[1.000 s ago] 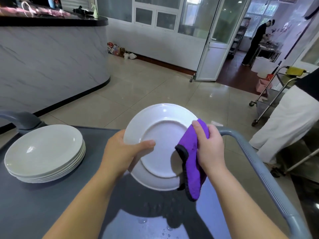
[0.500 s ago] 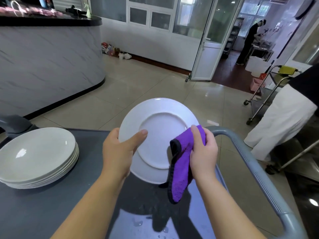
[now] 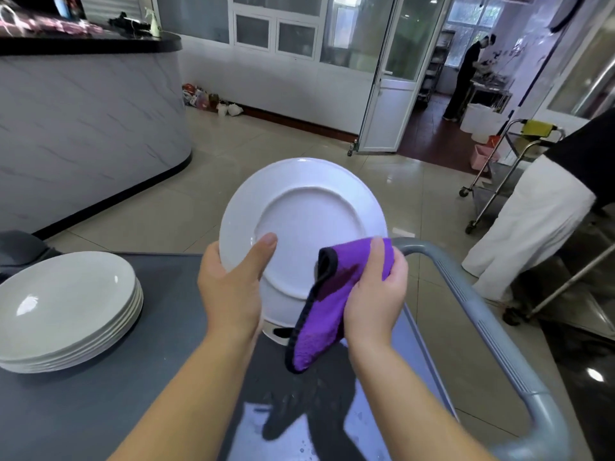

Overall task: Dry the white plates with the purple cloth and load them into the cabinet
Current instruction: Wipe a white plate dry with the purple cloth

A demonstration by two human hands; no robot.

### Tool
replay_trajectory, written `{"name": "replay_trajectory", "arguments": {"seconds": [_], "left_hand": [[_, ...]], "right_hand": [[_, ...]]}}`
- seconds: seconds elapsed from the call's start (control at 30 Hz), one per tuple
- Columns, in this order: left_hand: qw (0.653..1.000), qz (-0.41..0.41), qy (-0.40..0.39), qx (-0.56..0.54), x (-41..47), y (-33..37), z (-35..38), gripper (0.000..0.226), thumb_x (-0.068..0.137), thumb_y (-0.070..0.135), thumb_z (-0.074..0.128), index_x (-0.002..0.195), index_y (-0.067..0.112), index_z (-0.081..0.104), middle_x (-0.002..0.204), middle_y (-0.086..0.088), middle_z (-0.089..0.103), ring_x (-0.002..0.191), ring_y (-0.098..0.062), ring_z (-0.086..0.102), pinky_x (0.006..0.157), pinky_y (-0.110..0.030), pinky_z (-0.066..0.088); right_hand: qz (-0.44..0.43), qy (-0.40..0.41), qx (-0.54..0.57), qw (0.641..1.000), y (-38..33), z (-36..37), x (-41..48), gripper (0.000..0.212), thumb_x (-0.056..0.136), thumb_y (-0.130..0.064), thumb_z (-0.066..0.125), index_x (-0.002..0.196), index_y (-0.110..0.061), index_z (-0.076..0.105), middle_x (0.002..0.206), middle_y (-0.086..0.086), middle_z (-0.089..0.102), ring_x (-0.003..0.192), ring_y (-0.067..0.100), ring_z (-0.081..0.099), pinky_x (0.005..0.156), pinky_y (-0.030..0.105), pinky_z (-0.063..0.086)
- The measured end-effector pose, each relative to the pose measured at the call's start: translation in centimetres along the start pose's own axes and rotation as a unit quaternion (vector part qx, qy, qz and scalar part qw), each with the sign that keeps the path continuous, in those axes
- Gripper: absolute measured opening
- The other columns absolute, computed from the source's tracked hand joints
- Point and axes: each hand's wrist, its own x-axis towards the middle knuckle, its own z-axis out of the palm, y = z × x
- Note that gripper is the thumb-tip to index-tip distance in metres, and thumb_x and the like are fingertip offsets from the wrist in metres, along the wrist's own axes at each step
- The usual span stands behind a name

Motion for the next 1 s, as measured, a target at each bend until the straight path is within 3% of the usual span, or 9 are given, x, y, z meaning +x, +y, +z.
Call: {"name": "replay_trajectory", "arguments": {"seconds": [0.1, 0.17, 0.23, 0.33, 0.53, 0.63, 0.77, 0.93, 1.0], "left_hand": [[0.999, -0.032, -0.041, -0.009, -0.6, -0.2, 0.0, 0.038, 0.067, 0.017, 0.081, 0.100, 0.018, 0.062, 0.097, -0.005, 0.074, 0.092, -0.025, 0.071, 0.077, -0.039, 0.056], [0.993, -0.052, -0.104, 0.024, 0.0, 0.5, -0.7, 0.046, 0.060, 0.017, 0.085, 0.101, 0.013, 0.064, 0.090, -0.005, 0.075, 0.081, -0.021, 0.072, 0.067, -0.034, 0.057], [0.988, -0.051, -0.138, 0.055, 0.8, 1.3, -1.2, 0.049, 0.052, 0.013, 0.086, 0.093, 0.010, 0.060, 0.080, -0.005, 0.071, 0.065, -0.015, 0.070, 0.053, -0.026, 0.053], [0.987, -0.016, -0.134, 0.082, 1.6, 1.9, -1.0, 0.053, 0.045, 0.011, 0.088, 0.088, 0.013, 0.057, 0.082, -0.005, 0.069, 0.065, -0.019, 0.068, 0.053, -0.028, 0.053], [0.993, 0.064, -0.060, 0.076, 0.8, 1.8, 0.3, 0.052, 0.044, 0.036, 0.091, 0.087, 0.025, 0.063, 0.091, -0.002, 0.072, 0.084, -0.023, 0.070, 0.071, -0.037, 0.057], [0.998, 0.041, -0.015, 0.042, -0.5, 0.7, 1.2, 0.043, 0.062, 0.028, 0.087, 0.092, 0.024, 0.057, 0.096, -0.003, 0.070, 0.086, -0.021, 0.069, 0.074, -0.037, 0.057], [0.999, -0.038, -0.037, 0.011, -0.9, 0.0, 0.3, 0.038, 0.072, 0.014, 0.082, 0.103, 0.018, 0.060, 0.101, -0.007, 0.072, 0.092, -0.025, 0.071, 0.080, -0.042, 0.057], [0.991, -0.050, -0.112, 0.053, 0.6, 1.6, -1.0, 0.054, 0.048, 0.011, 0.088, 0.094, 0.013, 0.060, 0.083, -0.005, 0.072, 0.067, -0.018, 0.071, 0.053, -0.028, 0.054], [0.994, -0.023, -0.089, 0.063, 0.7, 1.9, -0.7, 0.043, 0.058, 0.016, 0.085, 0.094, 0.014, 0.062, 0.082, -0.002, 0.074, 0.071, -0.021, 0.071, 0.054, -0.032, 0.055]], "right_hand": [[-0.013, -0.022, -0.015, 1.000, -0.1, -0.8, 1.2, 0.028, 0.095, -0.039, 0.054, 0.106, -0.014, 0.062, 0.089, -0.010, 0.064, 0.075, -0.007, 0.057, 0.064, 0.005, 0.041], [-0.041, -0.088, -0.060, 0.993, -1.4, -1.7, 3.3, 0.024, 0.093, -0.037, 0.059, 0.097, -0.014, 0.064, 0.080, -0.011, 0.063, 0.064, -0.009, 0.054, 0.061, 0.005, 0.040], [-0.070, -0.174, -0.121, 0.975, -2.9, -2.3, 4.9, 0.019, 0.090, -0.038, 0.064, 0.095, -0.019, 0.066, 0.081, -0.014, 0.066, 0.067, -0.009, 0.056, 0.064, 0.007, 0.042], [-0.098, -0.231, -0.157, 0.955, -3.9, -2.4, 5.5, 0.015, 0.086, -0.039, 0.068, 0.092, -0.026, 0.068, 0.084, -0.016, 0.069, 0.078, -0.002, 0.061, 0.073, 0.014, 0.047], [-0.012, 0.027, 0.019, 0.999, -1.3, -1.3, 1.2, 0.015, 0.096, -0.040, 0.054, 0.100, -0.030, 0.063, 0.093, -0.019, 0.065, 0.079, -0.016, 0.056, 0.065, 0.000, 0.039], [0.038, 0.047, 0.044, 0.997, 0.1, -0.7, -0.7, 0.026, 0.098, -0.043, 0.048, 0.110, -0.023, 0.060, 0.098, -0.014, 0.065, 0.086, -0.010, 0.058, 0.067, 0.002, 0.041], [-0.018, -0.043, -0.018, 0.999, -0.7, -1.4, 2.1, 0.023, 0.095, -0.038, 0.056, 0.100, -0.016, 0.063, 0.086, -0.011, 0.065, 0.073, -0.007, 0.057, 0.068, 0.009, 0.042], [-0.090, -0.224, -0.148, 0.959, -3.7, -2.1, 6.1, 0.018, 0.089, -0.036, 0.064, 0.096, -0.019, 0.067, 0.083, -0.015, 0.067, 0.071, -0.007, 0.058, 0.068, 0.009, 0.042], [-0.091, -0.208, -0.145, 0.963, -3.8, -1.8, 6.0, 0.021, 0.089, -0.039, 0.064, 0.097, -0.021, 0.067, 0.085, -0.014, 0.068, 0.074, -0.004, 0.059, 0.068, 0.012, 0.043]]}}
